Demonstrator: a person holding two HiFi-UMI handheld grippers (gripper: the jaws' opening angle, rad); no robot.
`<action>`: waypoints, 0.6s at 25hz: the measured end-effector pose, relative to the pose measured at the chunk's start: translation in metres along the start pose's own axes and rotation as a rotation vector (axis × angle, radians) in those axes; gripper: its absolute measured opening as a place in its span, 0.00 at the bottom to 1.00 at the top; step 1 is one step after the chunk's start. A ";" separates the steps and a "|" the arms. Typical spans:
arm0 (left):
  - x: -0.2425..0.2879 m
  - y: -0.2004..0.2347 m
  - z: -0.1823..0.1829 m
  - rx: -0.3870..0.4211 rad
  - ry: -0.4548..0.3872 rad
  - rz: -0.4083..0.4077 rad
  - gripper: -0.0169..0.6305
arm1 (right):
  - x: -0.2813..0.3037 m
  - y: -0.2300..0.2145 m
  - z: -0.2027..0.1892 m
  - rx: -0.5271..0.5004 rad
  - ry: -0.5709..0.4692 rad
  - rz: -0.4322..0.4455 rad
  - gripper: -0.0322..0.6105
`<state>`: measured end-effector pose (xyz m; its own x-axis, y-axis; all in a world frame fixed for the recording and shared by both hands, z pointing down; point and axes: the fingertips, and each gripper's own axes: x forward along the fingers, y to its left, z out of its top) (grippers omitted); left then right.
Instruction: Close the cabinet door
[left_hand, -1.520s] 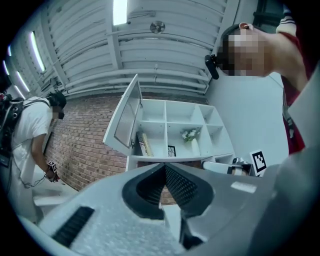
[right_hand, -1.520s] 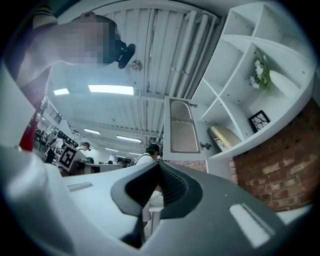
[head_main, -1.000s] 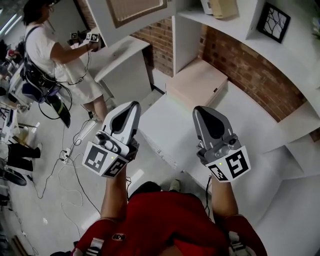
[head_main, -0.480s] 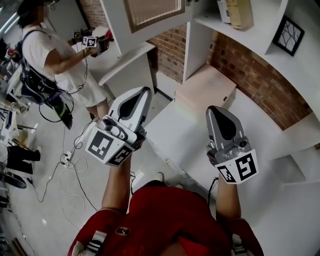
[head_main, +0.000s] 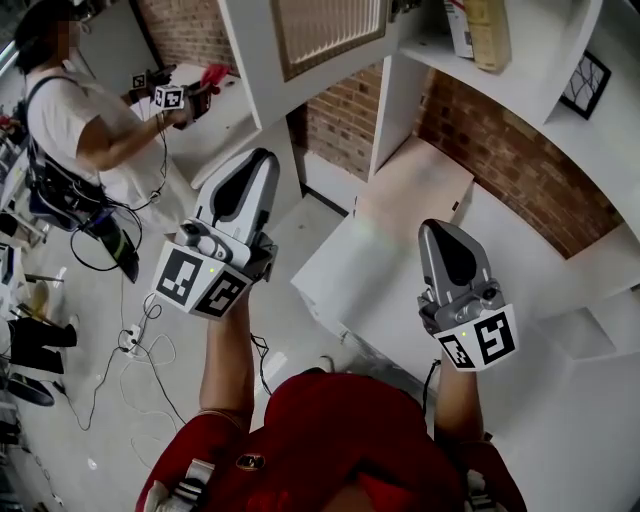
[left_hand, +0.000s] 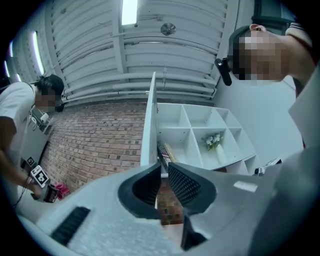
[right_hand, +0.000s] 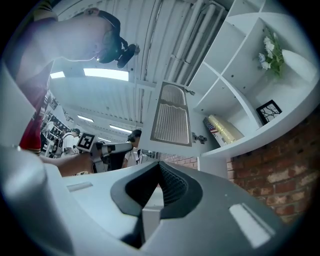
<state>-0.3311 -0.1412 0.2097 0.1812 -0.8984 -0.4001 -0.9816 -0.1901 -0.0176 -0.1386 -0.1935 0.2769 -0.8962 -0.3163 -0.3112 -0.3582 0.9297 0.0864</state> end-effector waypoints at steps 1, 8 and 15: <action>0.000 0.006 0.003 -0.004 -0.008 -0.001 0.12 | 0.001 0.000 -0.002 -0.003 0.005 -0.007 0.07; 0.014 0.031 0.010 -0.026 -0.007 -0.081 0.23 | 0.006 0.005 -0.008 -0.028 0.034 -0.056 0.07; 0.027 0.034 0.012 -0.039 -0.014 -0.163 0.22 | 0.003 0.009 -0.015 -0.044 0.064 -0.119 0.07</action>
<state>-0.3603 -0.1670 0.1877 0.3367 -0.8490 -0.4074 -0.9361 -0.3484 -0.0477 -0.1484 -0.1895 0.2913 -0.8612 -0.4365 -0.2605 -0.4727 0.8761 0.0948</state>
